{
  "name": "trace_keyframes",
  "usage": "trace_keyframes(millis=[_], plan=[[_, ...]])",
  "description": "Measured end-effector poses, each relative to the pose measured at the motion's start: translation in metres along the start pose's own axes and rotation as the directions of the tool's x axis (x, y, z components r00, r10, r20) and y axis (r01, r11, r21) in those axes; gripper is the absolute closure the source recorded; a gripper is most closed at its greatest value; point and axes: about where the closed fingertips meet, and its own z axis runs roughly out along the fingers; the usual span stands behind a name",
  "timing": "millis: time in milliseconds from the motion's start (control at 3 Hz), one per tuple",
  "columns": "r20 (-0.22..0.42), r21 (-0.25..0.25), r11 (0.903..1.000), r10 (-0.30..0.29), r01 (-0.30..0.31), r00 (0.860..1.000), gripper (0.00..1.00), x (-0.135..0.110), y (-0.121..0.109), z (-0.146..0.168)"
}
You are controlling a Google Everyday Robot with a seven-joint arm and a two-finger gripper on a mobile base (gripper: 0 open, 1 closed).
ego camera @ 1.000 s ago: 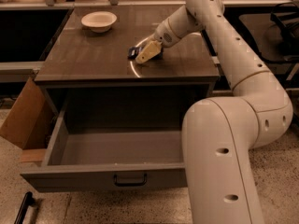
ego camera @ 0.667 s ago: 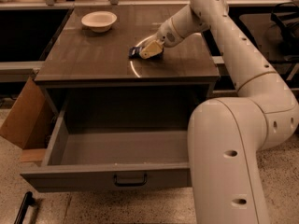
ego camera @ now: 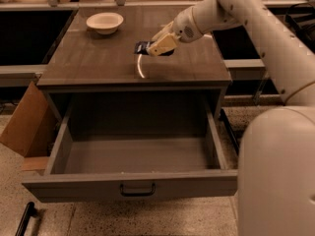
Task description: Place rxbar blueberry into top drawer
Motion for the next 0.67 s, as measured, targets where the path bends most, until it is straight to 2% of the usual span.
trace_keyframes(millis=[333,667], plan=[[0.064,0.066,0.9962,-0.060,0.056,0.996,1.00,-0.028,0.028,-0.028],[0.046,0.032,0.9988,-0.040,0.038,0.998,1.00,-0.014,0.044,-0.007]])
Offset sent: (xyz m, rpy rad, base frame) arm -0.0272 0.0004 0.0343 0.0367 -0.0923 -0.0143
